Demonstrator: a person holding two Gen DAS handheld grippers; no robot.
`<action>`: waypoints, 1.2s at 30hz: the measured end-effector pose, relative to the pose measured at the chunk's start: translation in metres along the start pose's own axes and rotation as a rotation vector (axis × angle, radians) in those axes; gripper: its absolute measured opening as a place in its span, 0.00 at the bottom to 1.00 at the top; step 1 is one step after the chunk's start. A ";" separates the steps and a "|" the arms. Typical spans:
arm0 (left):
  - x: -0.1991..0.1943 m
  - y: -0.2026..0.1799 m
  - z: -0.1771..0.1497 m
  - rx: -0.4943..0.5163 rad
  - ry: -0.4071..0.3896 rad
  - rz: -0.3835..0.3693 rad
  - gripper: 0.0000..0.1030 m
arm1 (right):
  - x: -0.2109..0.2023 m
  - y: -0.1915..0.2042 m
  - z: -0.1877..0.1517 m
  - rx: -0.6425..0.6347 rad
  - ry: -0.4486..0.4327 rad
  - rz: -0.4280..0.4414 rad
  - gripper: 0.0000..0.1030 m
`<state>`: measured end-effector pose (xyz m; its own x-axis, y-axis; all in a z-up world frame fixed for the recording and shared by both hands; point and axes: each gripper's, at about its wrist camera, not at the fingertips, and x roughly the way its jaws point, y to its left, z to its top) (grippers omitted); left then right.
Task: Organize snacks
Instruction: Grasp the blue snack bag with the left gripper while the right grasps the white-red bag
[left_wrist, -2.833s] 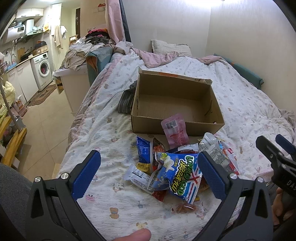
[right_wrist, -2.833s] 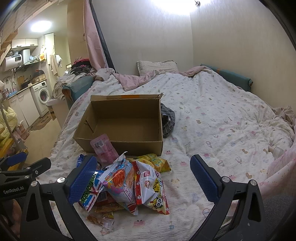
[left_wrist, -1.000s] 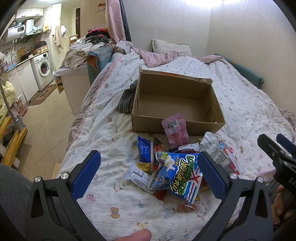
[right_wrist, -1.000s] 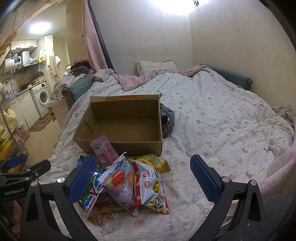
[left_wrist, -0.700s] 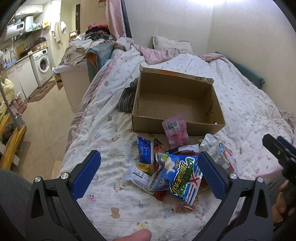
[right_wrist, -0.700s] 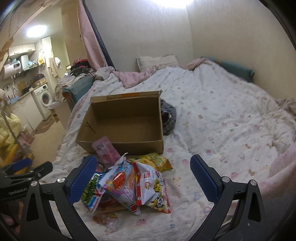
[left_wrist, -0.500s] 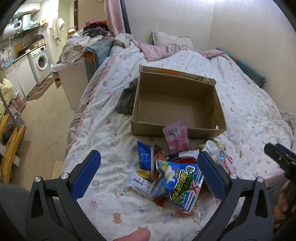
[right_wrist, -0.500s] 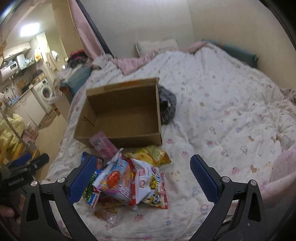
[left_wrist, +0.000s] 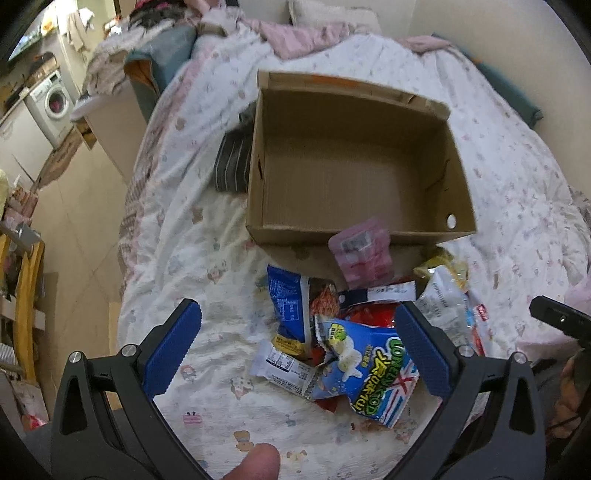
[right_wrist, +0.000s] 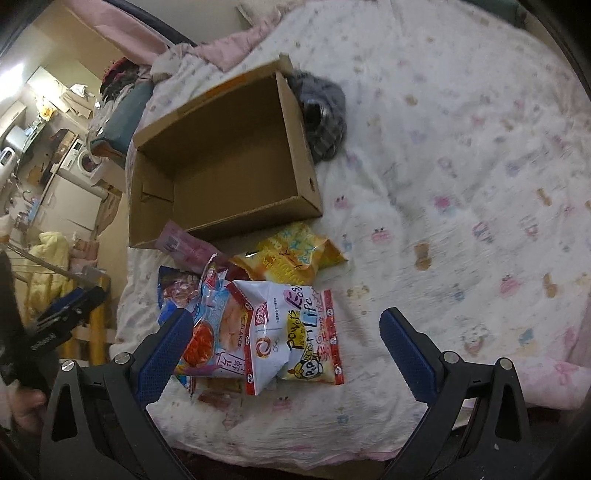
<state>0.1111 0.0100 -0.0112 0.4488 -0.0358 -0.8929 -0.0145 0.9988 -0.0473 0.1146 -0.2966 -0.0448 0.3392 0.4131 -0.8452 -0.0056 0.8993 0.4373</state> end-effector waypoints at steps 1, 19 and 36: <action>0.005 0.002 0.000 -0.010 0.015 0.002 1.00 | 0.002 -0.003 0.002 0.006 0.009 0.006 1.00; 0.029 0.013 -0.007 -0.053 0.085 -0.037 1.00 | 0.085 0.019 -0.009 -0.118 0.265 -0.100 0.94; 0.052 0.026 -0.009 -0.080 0.140 0.034 1.00 | 0.116 0.022 -0.014 -0.271 0.275 -0.212 0.57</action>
<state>0.1256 0.0335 -0.0626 0.3181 -0.0125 -0.9480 -0.1013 0.9937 -0.0471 0.1403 -0.2266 -0.1376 0.0962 0.2054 -0.9739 -0.2216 0.9583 0.1803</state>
